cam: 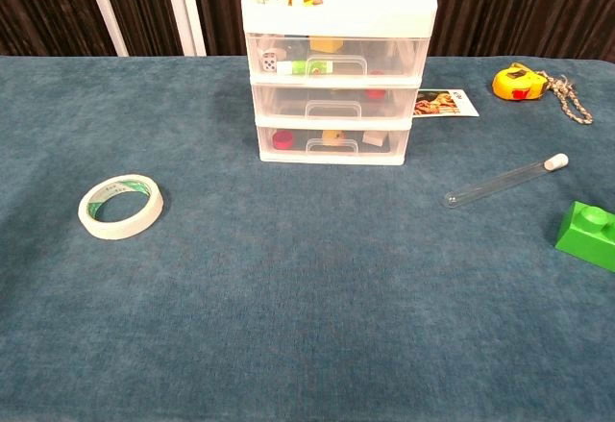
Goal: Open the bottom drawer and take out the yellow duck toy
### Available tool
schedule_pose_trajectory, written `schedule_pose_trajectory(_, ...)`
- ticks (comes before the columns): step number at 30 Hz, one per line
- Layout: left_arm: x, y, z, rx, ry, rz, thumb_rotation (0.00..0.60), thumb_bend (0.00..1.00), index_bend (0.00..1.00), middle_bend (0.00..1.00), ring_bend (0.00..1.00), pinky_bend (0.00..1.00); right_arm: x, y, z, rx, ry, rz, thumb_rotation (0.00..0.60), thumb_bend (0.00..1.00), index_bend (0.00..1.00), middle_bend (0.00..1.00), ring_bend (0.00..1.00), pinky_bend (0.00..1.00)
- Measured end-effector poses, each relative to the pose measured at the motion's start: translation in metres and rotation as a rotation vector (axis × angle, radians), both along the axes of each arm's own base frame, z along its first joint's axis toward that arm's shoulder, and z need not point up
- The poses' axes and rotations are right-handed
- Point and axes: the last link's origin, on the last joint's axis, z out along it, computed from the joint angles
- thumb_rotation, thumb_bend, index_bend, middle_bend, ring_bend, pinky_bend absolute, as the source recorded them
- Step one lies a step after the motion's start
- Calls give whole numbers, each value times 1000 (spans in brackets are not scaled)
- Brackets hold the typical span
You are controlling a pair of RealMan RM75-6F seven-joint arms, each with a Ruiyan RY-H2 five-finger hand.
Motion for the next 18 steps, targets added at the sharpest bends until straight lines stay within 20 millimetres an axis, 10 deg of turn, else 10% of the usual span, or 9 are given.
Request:
schedule_pose_trajectory(12,6,1,-6,-28,0,1,600,599,62,0,0,0,43,-38,-30,181,-352,77,600,196,1,363,470,535)
schedule_pose_trajectory(18,5,-3,-5,-21,-6,6,600,599,62,0,0,0,88,-81,-69,300,-513,90,600,316,36,674,699,812)
